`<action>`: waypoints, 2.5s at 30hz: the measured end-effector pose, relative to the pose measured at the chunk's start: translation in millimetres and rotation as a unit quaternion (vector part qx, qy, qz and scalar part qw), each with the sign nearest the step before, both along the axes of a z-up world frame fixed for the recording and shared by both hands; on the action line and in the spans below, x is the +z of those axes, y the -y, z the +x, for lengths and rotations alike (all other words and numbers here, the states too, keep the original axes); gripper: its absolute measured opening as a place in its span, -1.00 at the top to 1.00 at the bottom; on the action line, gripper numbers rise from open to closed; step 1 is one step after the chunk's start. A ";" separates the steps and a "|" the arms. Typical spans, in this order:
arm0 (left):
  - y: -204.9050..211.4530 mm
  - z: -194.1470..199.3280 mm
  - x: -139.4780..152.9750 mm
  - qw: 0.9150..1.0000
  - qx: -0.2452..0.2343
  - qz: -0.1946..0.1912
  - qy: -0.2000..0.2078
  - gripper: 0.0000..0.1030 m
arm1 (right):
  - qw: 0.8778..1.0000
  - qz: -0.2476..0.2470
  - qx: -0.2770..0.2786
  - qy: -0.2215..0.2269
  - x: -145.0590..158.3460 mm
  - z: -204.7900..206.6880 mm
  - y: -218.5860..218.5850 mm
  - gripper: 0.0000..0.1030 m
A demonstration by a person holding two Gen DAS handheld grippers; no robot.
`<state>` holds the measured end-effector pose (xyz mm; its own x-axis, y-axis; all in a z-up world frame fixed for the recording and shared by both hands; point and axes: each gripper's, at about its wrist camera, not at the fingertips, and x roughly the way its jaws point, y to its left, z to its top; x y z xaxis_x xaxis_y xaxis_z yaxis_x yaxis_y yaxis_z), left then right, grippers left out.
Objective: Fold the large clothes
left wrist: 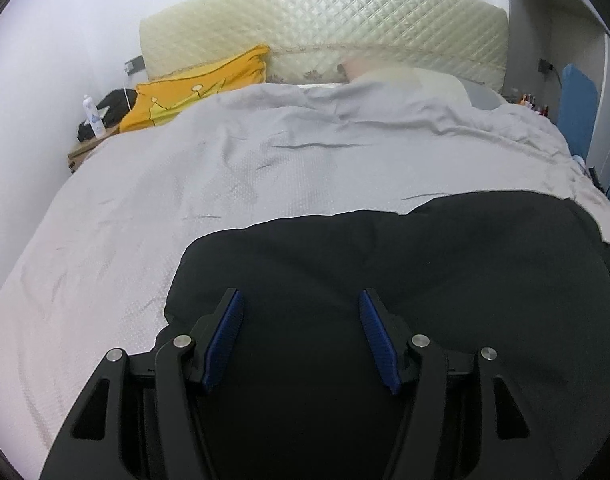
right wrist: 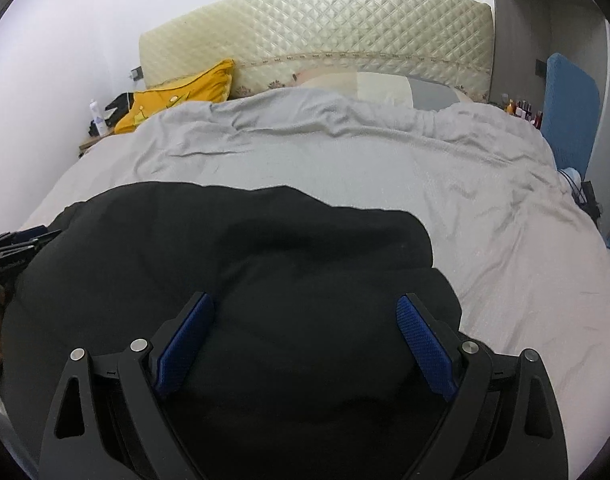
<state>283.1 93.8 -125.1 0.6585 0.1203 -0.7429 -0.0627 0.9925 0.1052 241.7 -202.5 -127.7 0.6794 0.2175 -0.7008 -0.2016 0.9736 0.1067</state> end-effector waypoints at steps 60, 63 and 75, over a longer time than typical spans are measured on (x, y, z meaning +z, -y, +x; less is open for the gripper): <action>46.3 -51.7 100.4 0.998 -0.017 -0.042 0.050 -0.21 | 0.995 0.006 -0.008 0.096 86.6 -46.1 -37.3 -0.99; 47.1 -78.1 149.4 0.996 -0.019 -0.043 0.077 -0.21 | 0.993 0.008 -0.011 0.118 130.3 -65.7 -32.9 -0.99; 59.4 -222.9 313.5 0.978 -0.066 -0.072 0.183 -0.21 | 0.971 0.048 0.002 0.236 302.1 -198.9 -25.6 -0.99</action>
